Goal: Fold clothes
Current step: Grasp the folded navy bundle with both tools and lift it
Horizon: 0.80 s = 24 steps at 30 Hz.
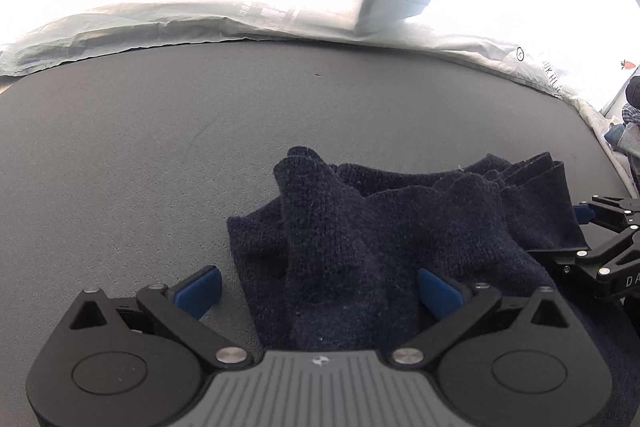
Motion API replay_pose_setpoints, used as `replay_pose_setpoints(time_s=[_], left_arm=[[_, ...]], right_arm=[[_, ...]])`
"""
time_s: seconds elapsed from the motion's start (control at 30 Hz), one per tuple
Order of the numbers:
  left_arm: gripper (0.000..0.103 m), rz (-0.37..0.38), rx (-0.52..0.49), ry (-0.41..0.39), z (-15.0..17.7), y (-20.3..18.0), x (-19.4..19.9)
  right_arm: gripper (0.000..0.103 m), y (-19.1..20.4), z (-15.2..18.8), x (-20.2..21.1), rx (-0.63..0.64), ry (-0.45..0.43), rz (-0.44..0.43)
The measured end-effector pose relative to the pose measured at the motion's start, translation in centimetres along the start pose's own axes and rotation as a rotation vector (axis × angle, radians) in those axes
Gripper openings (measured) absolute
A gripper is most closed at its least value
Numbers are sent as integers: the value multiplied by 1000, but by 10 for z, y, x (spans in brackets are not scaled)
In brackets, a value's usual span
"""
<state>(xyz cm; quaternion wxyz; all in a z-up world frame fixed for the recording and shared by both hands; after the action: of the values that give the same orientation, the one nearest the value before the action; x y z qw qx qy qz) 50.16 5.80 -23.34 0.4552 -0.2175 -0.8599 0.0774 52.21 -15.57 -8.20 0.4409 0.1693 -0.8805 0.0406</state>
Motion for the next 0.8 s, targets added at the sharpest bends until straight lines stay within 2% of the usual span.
replay_pose_setpoints(time_s=[0.03, 0.13, 0.2, 0.23, 0.27, 0.3, 0.33, 0.37, 0.43, 0.53, 0.67, 0.8], left_arm=[[94, 16, -4, -2, -2, -2, 0], [68, 57, -9, -8, -4, -9, 3], [40, 92, 2, -13, -1, -15, 5], [34, 94, 0, -17, 0, -19, 6], [32, 76, -23, -19, 1, -27, 8], [30, 46, -66, -22, 3, -37, 10], [30, 30, -100, -28, 4, -47, 14], [29, 25, -119, -38, 6, -55, 19], [29, 56, -114, -73, 9, -71, 33], [28, 107, -112, -129, 18, -95, 59], [28, 95, -151, -194, 37, -128, 96], [28, 119, -165, -250, 50, -149, 131]], right_arm=[[103, 0, -1, -1, -10, 3, -5], [96, 2, -5, -4, -55, 8, -20], [82, 5, -8, -3, -76, 9, -25], [71, 6, -9, -1, -82, 5, -26], [62, 6, -8, 1, -86, -2, -24], [57, 7, -7, 4, -89, -9, -23], [46, 8, -6, 9, -94, -19, -23], [40, 8, -5, 15, -102, -32, -23], [34, 10, -2, 32, -133, -62, -38], [31, 21, 8, 66, -173, -124, -48], [30, 35, 23, 114, -227, -207, -61], [29, 47, 35, 157, -209, -266, -34]])
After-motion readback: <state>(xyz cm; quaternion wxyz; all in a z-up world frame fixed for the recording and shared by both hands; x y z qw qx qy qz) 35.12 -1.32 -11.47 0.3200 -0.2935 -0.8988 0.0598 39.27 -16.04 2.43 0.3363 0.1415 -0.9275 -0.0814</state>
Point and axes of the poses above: each gripper's, at about its wrist camera, not at the fingertips, and x roughly against the way its jaws point, y to its left, z to its underside, the point moved 2 cm from there along -x, roughly the way its jaws point, and after that the axes turned 11 degrees about z, right-handed, at the moved point
